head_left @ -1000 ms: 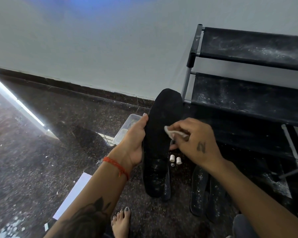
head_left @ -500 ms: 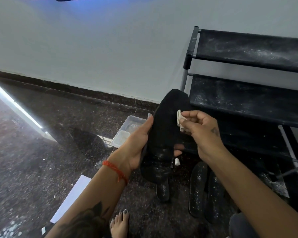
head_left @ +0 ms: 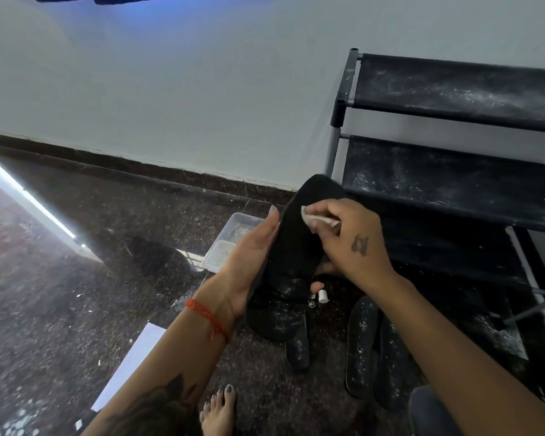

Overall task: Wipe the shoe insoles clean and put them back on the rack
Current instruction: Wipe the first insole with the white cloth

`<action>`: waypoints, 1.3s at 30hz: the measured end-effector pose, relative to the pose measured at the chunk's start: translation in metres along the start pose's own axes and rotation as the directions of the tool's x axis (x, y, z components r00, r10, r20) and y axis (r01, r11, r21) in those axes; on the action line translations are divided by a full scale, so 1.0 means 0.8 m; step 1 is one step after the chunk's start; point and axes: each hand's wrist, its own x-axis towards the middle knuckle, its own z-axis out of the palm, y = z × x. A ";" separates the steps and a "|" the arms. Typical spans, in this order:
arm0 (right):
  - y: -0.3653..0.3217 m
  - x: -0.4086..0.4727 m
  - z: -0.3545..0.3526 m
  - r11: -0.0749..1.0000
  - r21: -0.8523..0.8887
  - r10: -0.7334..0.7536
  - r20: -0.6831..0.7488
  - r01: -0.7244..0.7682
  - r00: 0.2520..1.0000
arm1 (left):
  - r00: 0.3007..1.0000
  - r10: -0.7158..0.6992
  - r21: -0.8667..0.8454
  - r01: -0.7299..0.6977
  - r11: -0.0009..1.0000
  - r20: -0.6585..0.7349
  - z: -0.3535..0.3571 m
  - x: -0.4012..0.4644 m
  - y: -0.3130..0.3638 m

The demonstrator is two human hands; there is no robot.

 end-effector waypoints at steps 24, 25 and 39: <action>-0.014 -0.017 -0.007 0.961 0.194 -0.254 0.318 0.199 0.914 | 0.994 0.007 -0.070 -0.015 0.997 -0.106 -0.015 0.006 0.004; -0.009 -0.014 -0.009 0.971 0.157 -0.212 0.205 0.182 0.956 | 0.996 0.002 -0.072 -0.009 0.997 -0.088 -0.014 0.005 0.004; -0.005 -0.011 -0.004 0.990 -0.043 -0.132 0.044 0.134 0.990 | 0.996 -0.013 -0.062 0.007 0.998 -0.091 -0.008 0.005 -0.001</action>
